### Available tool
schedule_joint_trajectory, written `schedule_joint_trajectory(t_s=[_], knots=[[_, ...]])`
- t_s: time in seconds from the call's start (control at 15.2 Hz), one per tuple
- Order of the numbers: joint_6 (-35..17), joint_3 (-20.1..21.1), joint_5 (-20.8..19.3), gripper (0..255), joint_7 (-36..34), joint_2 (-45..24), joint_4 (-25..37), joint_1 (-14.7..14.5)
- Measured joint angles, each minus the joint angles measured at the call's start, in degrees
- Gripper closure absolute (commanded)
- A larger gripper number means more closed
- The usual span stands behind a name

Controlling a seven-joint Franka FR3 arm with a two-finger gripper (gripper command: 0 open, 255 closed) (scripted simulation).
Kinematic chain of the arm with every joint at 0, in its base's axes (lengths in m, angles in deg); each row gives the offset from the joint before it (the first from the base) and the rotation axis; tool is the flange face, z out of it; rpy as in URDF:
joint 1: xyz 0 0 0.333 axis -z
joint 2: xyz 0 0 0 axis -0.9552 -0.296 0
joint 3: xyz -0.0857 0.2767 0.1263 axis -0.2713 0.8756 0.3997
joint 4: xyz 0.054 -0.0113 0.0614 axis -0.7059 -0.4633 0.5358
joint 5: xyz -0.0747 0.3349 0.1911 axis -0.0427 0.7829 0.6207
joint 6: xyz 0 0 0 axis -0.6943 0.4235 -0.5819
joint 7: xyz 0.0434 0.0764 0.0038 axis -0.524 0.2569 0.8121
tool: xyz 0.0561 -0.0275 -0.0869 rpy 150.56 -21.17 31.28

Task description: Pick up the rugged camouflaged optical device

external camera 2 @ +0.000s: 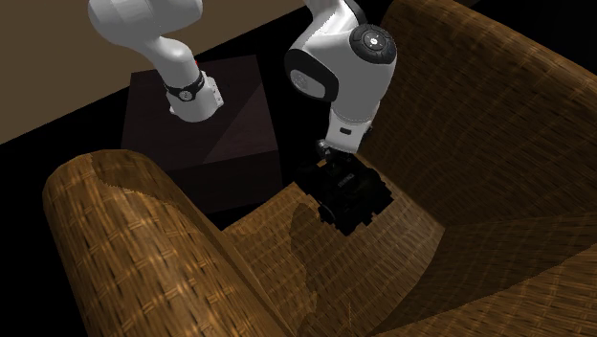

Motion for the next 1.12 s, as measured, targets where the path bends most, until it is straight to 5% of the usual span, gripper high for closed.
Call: schedule_joint_trajectory(t_s=[1.12], knots=[[10.3, 1.4, 4.2, 255, 2.1, 7.6, 3.2, 1.4]])
